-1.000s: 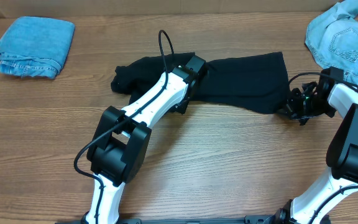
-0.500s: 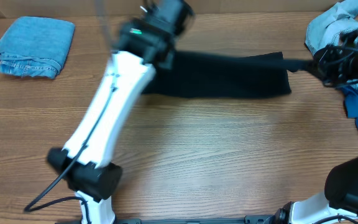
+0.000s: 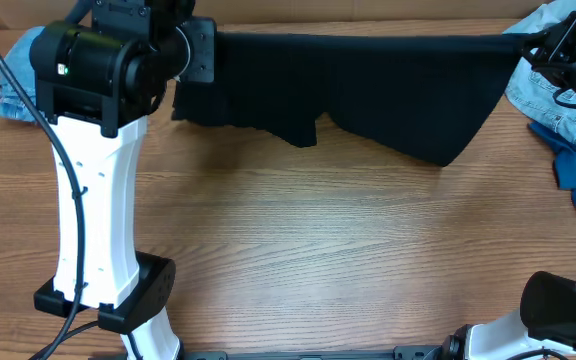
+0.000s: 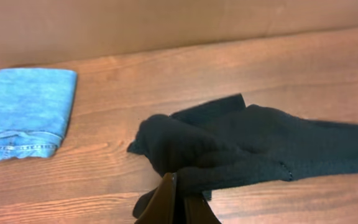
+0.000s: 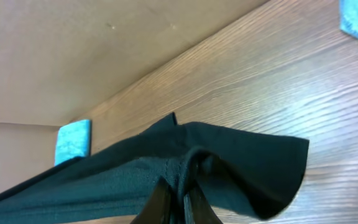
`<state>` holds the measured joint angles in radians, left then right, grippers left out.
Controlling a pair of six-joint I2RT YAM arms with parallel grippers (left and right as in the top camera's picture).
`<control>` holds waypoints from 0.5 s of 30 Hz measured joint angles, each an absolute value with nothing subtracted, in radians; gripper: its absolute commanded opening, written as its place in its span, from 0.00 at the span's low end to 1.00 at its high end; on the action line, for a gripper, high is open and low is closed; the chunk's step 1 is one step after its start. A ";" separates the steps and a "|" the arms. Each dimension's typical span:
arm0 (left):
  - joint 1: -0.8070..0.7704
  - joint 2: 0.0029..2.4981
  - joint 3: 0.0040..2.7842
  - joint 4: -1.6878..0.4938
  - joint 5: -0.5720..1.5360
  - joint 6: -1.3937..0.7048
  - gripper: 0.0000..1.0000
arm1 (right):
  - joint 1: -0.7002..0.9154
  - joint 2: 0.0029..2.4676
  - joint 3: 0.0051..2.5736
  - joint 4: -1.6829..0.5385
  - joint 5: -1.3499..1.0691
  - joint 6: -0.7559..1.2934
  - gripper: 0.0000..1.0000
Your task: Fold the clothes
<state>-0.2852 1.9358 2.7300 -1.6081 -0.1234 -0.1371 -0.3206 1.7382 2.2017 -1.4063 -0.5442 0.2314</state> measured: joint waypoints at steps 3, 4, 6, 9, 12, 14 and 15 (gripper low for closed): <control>-0.307 1.938 2.730 -1.621 -0.123 -0.127 0.04 | -0.321 1.741 2.201 -1.427 -0.513 0.232 0.04; -0.316 1.940 2.730 -1.625 -0.123 -0.125 0.04 | -0.321 1.741 2.201 -1.430 -0.503 0.231 0.04; -0.330 1.945 2.730 -1.619 -0.134 -0.123 0.04 | -0.324 1.741 2.201 -1.416 -0.485 0.231 0.04; -0.334 1.955 2.730 -1.492 -0.168 -0.119 0.04 | -0.325 1.741 2.201 -1.287 -0.491 0.234 0.04; -0.327 1.963 2.751 -1.400 -0.178 -0.112 0.04 | -0.325 1.741 2.202 -1.176 -0.521 0.258 0.04; -0.321 1.964 2.775 -1.399 -0.178 -0.106 0.04 | -0.325 1.741 2.211 -1.169 -0.546 0.267 0.04; -0.315 1.966 2.812 -1.424 -0.180 -0.102 0.04 | -0.325 1.741 2.220 -1.181 -0.555 0.270 0.04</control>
<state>-0.3145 1.9659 2.8124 -1.4242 -0.1799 -0.1024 -0.3248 1.7412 2.2200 -1.1812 -0.5549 0.2703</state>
